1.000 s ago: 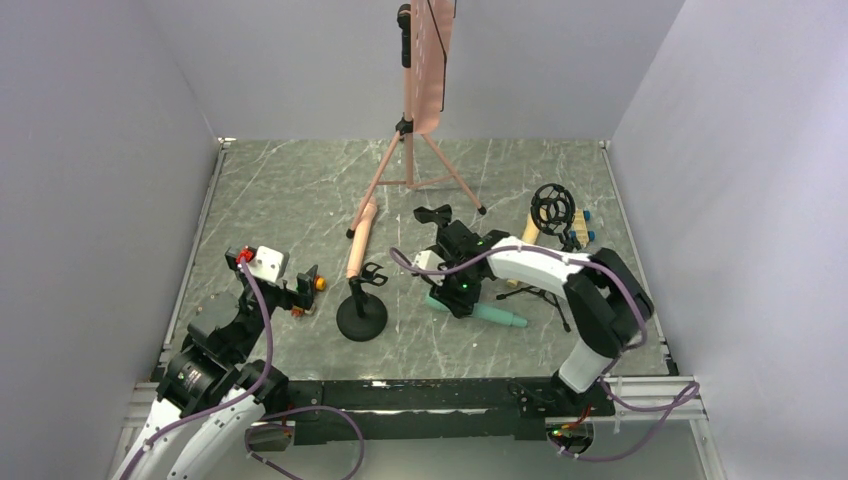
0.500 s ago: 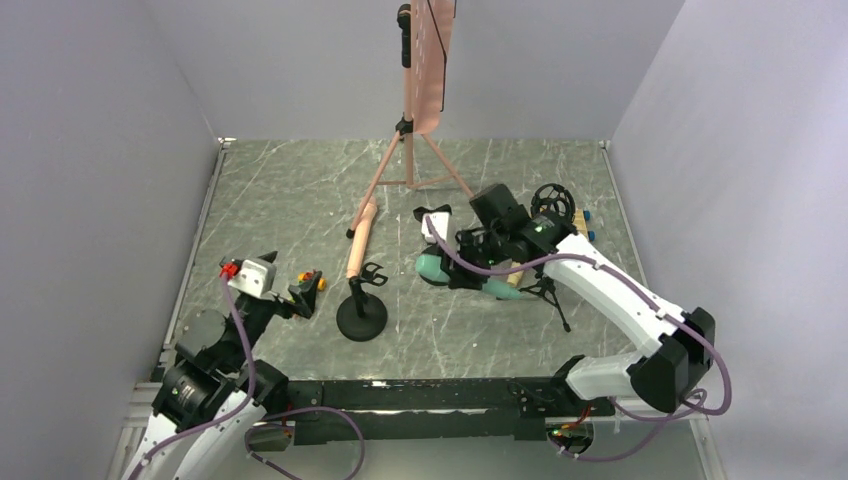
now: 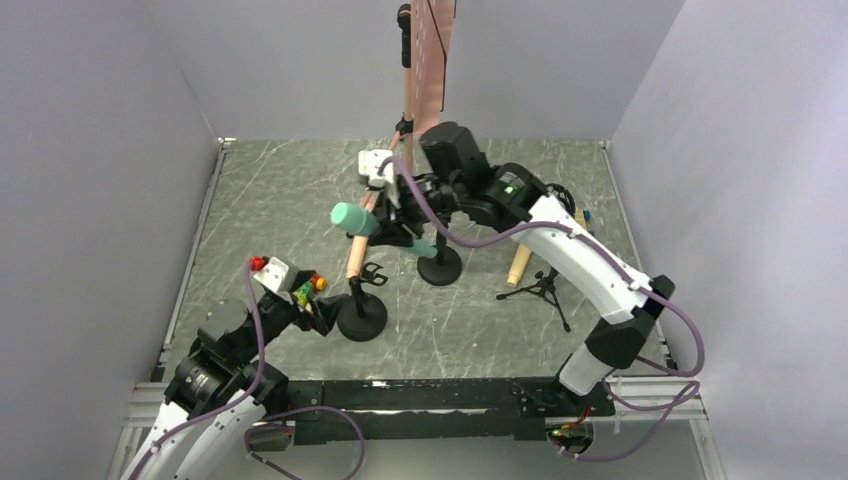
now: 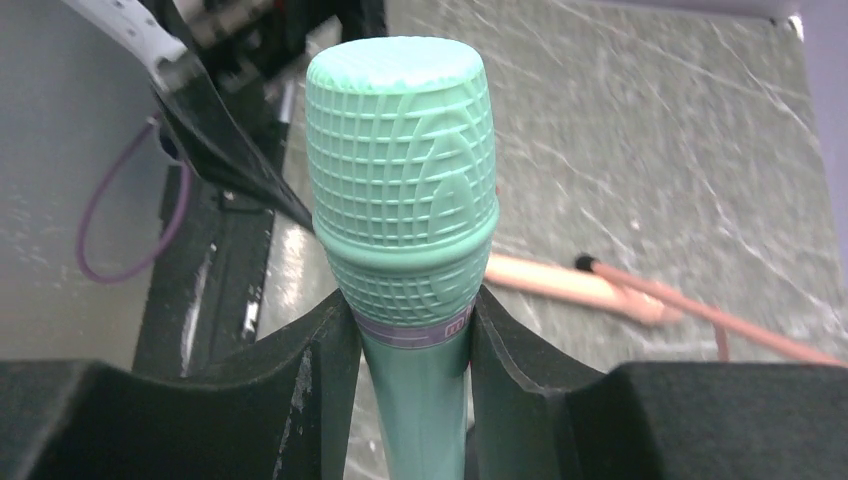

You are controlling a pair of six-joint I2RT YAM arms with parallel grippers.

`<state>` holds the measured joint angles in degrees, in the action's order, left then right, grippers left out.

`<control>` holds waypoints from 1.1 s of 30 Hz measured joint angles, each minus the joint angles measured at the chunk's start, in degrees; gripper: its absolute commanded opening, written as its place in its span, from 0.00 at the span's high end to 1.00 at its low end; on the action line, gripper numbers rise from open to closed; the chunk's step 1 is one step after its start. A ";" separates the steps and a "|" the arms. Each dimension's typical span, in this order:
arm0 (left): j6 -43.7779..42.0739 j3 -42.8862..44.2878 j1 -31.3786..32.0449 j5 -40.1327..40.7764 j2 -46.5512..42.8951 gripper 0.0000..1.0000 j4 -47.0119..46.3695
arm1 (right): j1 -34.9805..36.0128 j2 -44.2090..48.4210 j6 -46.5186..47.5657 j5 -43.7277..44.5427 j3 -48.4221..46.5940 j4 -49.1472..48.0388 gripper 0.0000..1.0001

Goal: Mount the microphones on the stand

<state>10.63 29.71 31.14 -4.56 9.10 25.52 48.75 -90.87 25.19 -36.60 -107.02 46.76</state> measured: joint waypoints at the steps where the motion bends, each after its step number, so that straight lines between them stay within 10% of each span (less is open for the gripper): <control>1: -0.33 -0.44 0.00 -1.22 0.57 0.01 0.02 | 1.22 -1.29 -0.59 -0.07 -1.31 -0.31 1.00; 24: 11.08 -0.50 0.00 -3.76 -8.90 0.01 -17.59 | 4.26 -1.49 -7.15 -6.49 7.91 -12.92 1.00; 33: 15.17 0.50 0.00 -4.90 2.51 0.01 -35.71 | 4.26 0.24 -6.75 -8.92 10.97 -13.18 0.99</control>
<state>25.80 30.22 31.14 -9.45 11.62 -10.20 53.01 -90.63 18.44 -45.52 -96.05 33.58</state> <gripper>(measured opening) 0.993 0.434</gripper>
